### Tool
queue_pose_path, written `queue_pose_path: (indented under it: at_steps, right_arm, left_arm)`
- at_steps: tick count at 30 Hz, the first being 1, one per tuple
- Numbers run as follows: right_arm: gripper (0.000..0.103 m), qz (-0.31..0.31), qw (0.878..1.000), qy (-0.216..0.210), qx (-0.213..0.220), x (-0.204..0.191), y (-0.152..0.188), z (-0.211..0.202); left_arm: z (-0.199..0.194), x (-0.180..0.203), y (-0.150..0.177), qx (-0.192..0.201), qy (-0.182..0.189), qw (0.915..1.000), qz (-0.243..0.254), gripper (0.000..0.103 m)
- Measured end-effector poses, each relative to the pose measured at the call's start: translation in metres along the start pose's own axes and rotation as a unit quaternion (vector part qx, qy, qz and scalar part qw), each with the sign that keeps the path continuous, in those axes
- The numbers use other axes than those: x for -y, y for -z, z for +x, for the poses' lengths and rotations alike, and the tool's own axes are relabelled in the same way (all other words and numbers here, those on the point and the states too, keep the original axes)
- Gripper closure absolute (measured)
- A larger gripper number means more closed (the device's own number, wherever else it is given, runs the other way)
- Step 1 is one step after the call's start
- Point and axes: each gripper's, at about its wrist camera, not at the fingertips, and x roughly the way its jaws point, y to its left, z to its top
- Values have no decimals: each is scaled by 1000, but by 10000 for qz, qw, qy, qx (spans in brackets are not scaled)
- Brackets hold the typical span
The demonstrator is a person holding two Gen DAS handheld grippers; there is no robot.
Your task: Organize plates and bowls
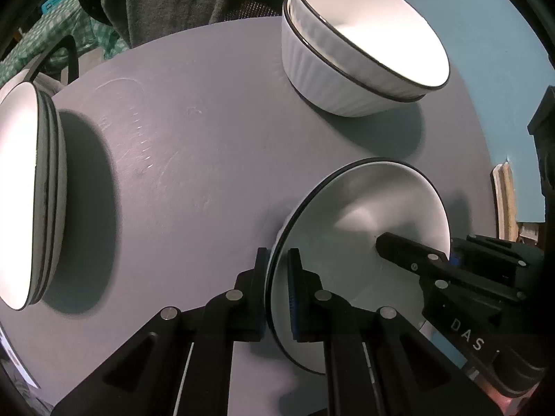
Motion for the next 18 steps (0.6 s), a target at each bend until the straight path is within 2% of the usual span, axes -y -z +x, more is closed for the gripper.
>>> queue_pose_path:
  at_steps: [8,18]
  right_arm:
    - [95,-34,9999,17,112,-15,-8,-19]
    - [95,-31,9992,48,396,-23,-28,-59]
  left_arm:
    - [-25,-4,-9,101,144,9996,-238,94]
    - [-68,4,-37,483,129,9987,-96,94]
